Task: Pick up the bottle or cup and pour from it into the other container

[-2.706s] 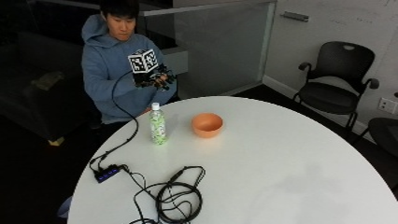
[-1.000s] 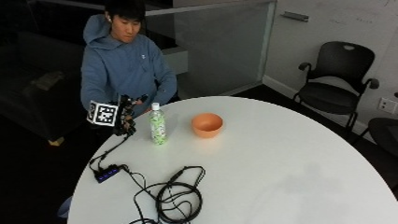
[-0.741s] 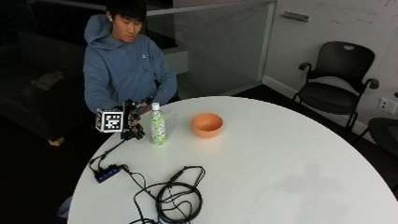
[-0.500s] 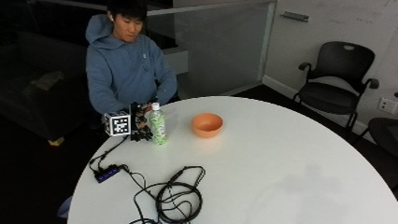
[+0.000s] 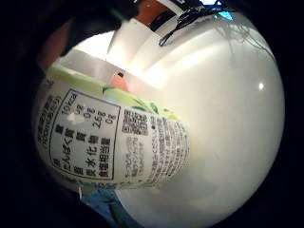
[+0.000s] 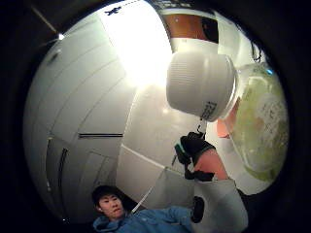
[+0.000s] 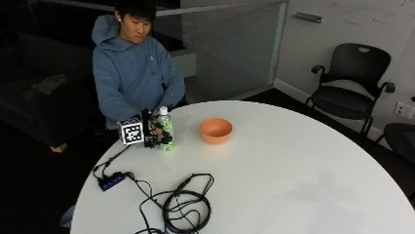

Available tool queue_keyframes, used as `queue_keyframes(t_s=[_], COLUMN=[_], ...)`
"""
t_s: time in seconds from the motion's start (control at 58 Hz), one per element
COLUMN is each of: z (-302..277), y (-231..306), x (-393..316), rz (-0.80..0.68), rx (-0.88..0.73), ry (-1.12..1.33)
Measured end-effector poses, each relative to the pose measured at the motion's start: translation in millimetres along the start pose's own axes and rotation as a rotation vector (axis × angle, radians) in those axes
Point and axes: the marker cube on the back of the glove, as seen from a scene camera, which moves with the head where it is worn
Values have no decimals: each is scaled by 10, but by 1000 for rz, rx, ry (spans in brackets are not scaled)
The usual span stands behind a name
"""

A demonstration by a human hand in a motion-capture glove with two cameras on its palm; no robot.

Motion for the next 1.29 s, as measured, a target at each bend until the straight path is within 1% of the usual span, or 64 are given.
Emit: queue_keyframes(t_s=[0.017, 0.052, 0.103, 0.138, 0.172, 0.224, 0.327, 0.414, 0.448, 0.465, 0.483, 0.5, 0.552, 0.569, 0.586, 0.62, 0.672, 0.724, 0.793, 0.913, 1.069, 1.224, 1.293], z=[9, 11, 7, 1, 7, 25, 72, 132, 165, 180, 192, 201, 226, 239, 254, 286, 345, 433, 541, 790, 1194, 1599, 1768], y=[-16, 4, 102, 150, 124, 91, 107, 80, 32, -3, -31, -46, -45, -59, -88, -174, -279, -350, -557, -852, -1094, -1137, -1112], x=[5, -9, -10, -37, -64, -72, -34, 27, 62, 68, 57, 29, -96, -137, -176, -252, -350, -422, -519, -659, -715, -687, -668], rz=[-8, 59, 112, 193, 252, 266, 191, 18, -99, -135, -126, -76, 144, 191, 214, 217, 180, 133, 81, 47, -55, -250, -339], rx=[17, 6, -29, -60, -58, -41, -9, 48, 89, 101, 98, 80, -6, -29, -50, -96, -161, -190, -261, -452, -734, -969, -1060], ry=[2, 5, 5, -4, -16, -24, -23, -7, 5, 10, 14, 17, 29, 39, 54, 96, 176, 263, 388, 652, 1104, 1555, 1713])
